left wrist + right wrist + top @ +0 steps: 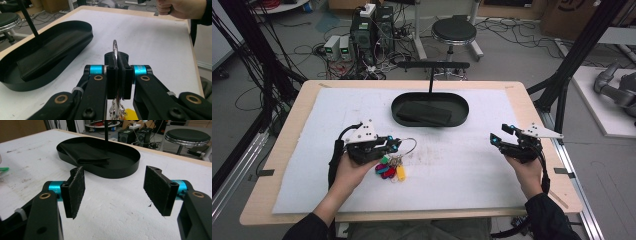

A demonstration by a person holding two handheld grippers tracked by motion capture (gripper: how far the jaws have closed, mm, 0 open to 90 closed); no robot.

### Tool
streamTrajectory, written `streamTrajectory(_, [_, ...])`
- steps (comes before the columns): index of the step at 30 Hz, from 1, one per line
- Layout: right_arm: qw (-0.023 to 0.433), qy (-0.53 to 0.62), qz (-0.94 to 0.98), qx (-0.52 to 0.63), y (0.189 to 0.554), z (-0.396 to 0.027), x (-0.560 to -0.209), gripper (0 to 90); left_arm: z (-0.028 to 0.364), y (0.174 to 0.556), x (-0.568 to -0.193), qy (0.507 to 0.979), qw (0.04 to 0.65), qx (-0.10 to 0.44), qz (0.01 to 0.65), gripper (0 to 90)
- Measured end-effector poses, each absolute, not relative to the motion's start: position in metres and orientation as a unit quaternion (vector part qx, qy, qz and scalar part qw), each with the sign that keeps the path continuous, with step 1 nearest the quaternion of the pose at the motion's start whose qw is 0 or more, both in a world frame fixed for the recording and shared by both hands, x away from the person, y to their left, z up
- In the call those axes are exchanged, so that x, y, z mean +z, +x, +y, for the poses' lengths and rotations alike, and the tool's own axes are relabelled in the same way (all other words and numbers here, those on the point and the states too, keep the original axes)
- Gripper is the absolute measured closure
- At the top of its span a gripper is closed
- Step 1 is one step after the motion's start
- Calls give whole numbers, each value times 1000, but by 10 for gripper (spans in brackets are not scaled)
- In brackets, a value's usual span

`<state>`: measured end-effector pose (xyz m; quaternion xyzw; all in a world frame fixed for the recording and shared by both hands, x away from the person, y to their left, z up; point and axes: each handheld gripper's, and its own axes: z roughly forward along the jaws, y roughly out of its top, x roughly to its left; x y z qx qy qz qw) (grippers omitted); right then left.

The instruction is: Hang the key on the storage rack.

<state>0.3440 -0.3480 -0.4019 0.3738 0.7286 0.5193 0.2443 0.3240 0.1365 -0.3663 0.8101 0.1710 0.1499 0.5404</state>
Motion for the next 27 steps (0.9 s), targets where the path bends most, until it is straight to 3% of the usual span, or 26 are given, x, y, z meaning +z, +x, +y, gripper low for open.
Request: streamTrajectory(27, [246,374,728,520,345,-348,-402,343,132,353,-304,783,563,199,172,864])
